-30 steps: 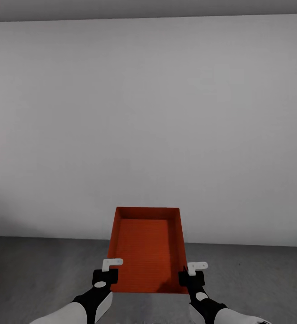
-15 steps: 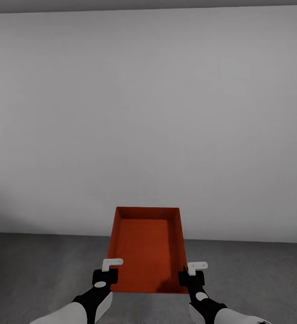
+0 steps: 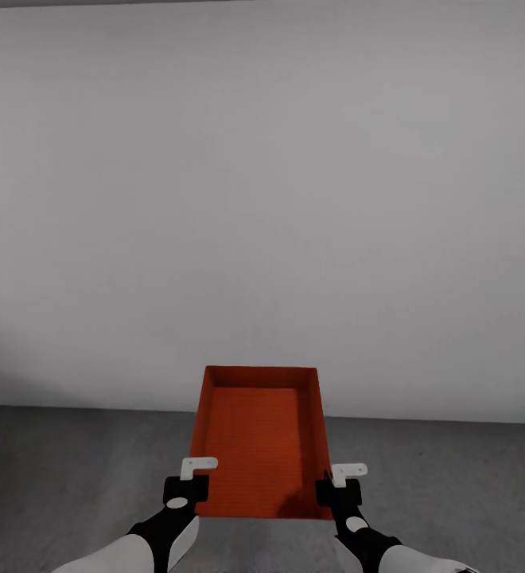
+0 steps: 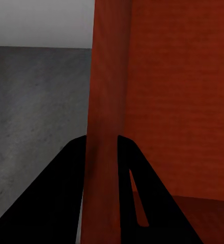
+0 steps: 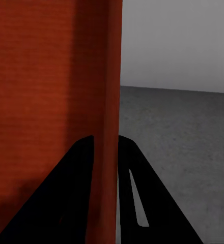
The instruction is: Move the two storage containers from the living room to the garage. In the garage, place one container on the floor and stack the other container on top of it (either order is fine).
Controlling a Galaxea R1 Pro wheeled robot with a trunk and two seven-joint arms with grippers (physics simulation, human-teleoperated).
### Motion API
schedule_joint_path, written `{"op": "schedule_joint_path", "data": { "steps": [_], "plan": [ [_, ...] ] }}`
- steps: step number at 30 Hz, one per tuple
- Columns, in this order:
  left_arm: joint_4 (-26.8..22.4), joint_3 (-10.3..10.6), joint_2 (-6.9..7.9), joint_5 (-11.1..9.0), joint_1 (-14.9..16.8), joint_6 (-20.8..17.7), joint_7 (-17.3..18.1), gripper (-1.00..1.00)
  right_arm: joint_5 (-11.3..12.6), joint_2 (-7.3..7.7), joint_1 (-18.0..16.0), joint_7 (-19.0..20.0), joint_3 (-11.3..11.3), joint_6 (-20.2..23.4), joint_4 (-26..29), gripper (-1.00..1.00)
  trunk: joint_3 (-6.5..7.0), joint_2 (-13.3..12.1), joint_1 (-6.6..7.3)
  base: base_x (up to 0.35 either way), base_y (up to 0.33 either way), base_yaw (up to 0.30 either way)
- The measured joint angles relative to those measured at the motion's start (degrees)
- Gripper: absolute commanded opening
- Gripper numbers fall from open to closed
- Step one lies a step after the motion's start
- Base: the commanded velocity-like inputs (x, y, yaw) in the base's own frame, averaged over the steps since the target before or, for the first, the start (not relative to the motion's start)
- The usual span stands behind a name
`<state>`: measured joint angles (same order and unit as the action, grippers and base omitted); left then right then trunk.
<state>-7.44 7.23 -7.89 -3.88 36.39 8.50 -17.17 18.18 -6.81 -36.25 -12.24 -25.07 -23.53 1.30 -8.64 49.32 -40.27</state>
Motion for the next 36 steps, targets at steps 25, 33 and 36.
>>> {"op": "schedule_joint_path", "data": {
  "steps": [25,33,36],
  "plan": [
    [0.0,0.0,0.03,0.0,0.0,0.1,0.0,-1.0,0.1,-0.02,0.0,0.0,-0.1,0.0,0.0,-1.0,-2.3,0.0,0.0,0.0,0.0,0.0],
    [0.1,0.0,0.0,0.0,0.0,0.1,0.0,-1.0,0.0,0.0,0.0,0.0,0.0,0.0,0.0,-1.0,-3.04,0.0,0.0,0.0,0.0,0.0],
    [0.1,0.0,0.0,0.0,0.0,0.1,0.0,-1.0,0.0,0.0,0.0,0.0,-0.1,0.0,0.0,-1.0,-3.32,0.0,0.0,0.0,0.0,0.0]
  ]
}}
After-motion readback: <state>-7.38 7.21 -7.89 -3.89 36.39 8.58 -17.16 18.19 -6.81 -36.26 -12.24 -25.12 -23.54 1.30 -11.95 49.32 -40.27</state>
